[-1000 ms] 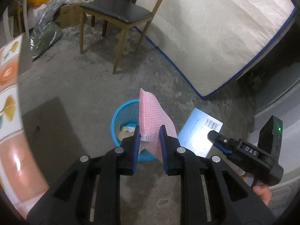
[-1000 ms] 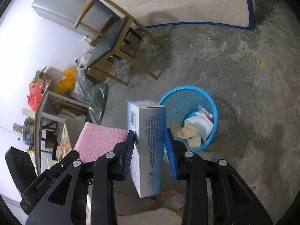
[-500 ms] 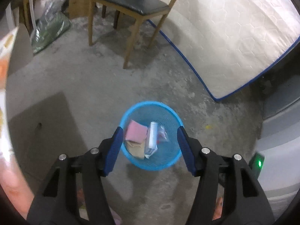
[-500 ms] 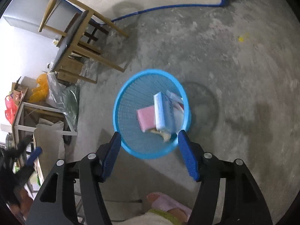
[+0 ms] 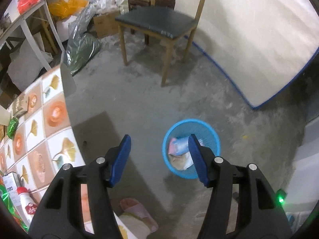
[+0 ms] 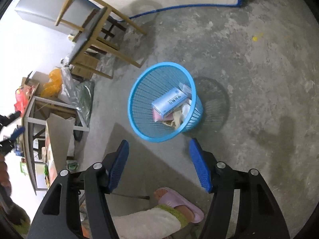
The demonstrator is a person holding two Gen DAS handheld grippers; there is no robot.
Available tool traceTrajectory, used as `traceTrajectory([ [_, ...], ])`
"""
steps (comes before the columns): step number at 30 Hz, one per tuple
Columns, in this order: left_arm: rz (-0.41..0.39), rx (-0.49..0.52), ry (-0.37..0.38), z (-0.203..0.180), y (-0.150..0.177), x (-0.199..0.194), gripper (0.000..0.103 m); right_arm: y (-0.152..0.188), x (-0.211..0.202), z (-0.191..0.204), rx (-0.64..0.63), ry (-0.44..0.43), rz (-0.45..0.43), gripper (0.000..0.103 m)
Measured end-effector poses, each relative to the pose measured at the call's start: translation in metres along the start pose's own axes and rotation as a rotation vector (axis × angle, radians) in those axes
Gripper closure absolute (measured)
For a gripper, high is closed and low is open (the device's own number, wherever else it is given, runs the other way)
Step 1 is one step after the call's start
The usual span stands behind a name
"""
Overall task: Collect trash
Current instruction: 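Move both tools back over the table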
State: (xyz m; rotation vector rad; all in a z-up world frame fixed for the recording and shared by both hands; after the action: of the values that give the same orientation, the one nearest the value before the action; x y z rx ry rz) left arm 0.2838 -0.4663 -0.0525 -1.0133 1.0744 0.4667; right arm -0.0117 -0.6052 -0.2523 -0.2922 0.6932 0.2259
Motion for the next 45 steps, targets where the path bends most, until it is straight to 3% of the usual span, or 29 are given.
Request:
traceTrajectory([
  [6, -0.023, 0.037, 0.05, -0.016, 0.008, -0.038, 0.047, 0.01, -0.01, 0.026, -0.042, -0.06, -0.02, 0.041],
  [12, -0.041, 0.097, 0.114, -0.032, 0.022, -0.06, 0.047, 0.022, -0.004, 0.036, -0.093, -0.033, 0.014, 0.042],
  [20, -0.09, 0.033, 0.045, 0.013, 0.018, -0.093, 0.047, 0.04, 0.001, 0.062, -0.134, -0.07, 0.03, 0.042],
  [25, -0.053, -0.055, 0.079, 0.049, 0.032, -0.107, 0.047, 0.047, -0.012, 0.076, -0.162, -0.073, 0.016, 0.042],
  [29, -0.077, -0.09, 0.135, 0.091, 0.054, -0.12, 0.047, 0.057, -0.023, 0.093, -0.18, -0.102, -0.004, 0.042],
  [34, -0.111, -0.191, 0.161, 0.192, 0.108, -0.14, 0.046, 0.089, -0.018, 0.132, -0.274, -0.123, 0.07, 0.042],
  [39, -0.206, -0.377, 0.04, 0.322, 0.188, -0.156, 0.039, 0.133, 0.003, 0.191, -0.389, -0.167, 0.197, 0.041],
  [41, -0.221, -0.456, 0.006, 0.358, 0.225, -0.158, 0.037, 0.154, 0.012, 0.222, -0.448, -0.197, 0.247, 0.036],
  [45, -0.239, -0.55, -0.015, 0.394, 0.289, -0.159, 0.035, 0.193, 0.028, 0.277, -0.565, -0.263, 0.332, 0.03],
])
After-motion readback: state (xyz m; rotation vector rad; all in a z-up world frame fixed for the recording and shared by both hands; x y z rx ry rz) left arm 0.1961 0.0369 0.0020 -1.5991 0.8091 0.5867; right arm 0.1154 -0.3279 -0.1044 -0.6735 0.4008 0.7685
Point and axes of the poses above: each gripper's, at about its wrist camera, not at the fingertips, and x roughly the way its jaws point, z to its left, y to its underside, the point moved 8 cm from there along x, roughly the way its jaws point, and after that the axes turned 14 degrees about -y, right-handed, at the moved point
